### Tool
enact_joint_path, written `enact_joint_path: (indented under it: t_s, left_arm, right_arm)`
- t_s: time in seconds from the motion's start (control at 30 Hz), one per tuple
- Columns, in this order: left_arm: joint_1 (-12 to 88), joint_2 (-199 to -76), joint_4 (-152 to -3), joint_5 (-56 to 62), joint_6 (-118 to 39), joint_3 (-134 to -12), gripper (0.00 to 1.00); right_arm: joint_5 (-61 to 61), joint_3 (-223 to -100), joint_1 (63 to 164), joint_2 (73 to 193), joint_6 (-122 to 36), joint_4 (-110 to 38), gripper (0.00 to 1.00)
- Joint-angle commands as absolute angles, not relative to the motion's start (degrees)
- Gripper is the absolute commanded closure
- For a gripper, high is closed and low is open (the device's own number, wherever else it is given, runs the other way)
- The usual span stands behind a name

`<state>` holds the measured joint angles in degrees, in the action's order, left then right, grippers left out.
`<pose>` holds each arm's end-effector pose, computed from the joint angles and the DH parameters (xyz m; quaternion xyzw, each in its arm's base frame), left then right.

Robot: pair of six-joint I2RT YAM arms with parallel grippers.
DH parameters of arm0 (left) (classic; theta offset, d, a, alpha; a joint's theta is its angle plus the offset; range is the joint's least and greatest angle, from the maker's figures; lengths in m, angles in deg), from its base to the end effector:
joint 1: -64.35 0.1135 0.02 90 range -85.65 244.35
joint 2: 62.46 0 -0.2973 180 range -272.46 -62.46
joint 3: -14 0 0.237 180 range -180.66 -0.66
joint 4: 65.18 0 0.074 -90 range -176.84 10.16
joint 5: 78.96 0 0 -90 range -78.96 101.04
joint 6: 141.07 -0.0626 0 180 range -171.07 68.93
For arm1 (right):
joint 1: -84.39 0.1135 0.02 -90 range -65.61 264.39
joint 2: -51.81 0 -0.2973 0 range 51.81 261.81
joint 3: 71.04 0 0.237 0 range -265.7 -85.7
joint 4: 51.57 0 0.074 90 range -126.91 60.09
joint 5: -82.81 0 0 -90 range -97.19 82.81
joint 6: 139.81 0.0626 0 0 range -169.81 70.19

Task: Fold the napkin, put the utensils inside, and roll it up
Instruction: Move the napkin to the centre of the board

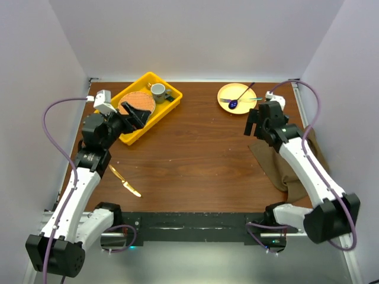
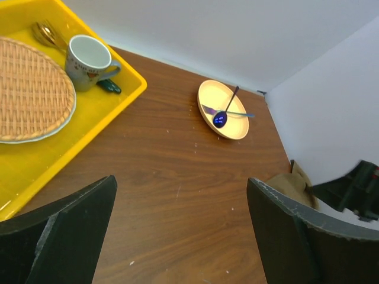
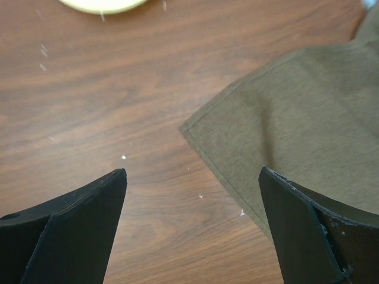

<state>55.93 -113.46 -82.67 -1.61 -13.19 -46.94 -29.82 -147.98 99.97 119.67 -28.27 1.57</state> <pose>0.1961 -0.0429 0.3677 -0.1199 0.7414 -0.3337 0.5697 0.2345 0.0404 0.3346 0.1234 0.8976 -0.0494 0.4203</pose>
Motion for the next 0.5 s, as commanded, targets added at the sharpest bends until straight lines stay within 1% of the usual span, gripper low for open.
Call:
enact_joint_path:
  t_s: [0.0, 0.1, 0.23, 0.3, 0.37, 0.47]
  left_arm:
    - [55.48, -113.79, -84.76, -6.36, -14.42, -48.92, 0.09]
    - [52.76, -113.09, -85.29, -6.98, -15.21, -47.69, 0.1]
    - [44.78, -113.0, -87.75, -4.79, -16.53, -47.42, 0.11]
    - [42.39, -112.91, -87.75, -5.04, -16.45, -46.46, 0.11]
    - [39.66, -112.82, -87.58, -5.22, -15.83, -45.58, 0.11]
    - [37.02, -112.3, -87.4, -4.44, -15.39, -44.0, 0.12]
  right_arm:
    - [-23.73, -149.51, 99.77, 128.16, -28.54, -1.3, 0.02]
    - [-21.88, -149.6, 99.25, 133.53, -27.22, -3.33, 0.02]
    - [-22.74, -148.63, 99.16, 137.05, -25.65, -6.58, 0.02]
    - [-21.61, -147.58, 97.67, 138.55, -24.94, -9.03, 0.02]
    - [-20.38, -147.57, 96.18, 141.7, -24.5, -9.75, 0.04]
    - [-22.39, -147.92, 95.99, 145.48, -24.5, -11.07, 0.05]
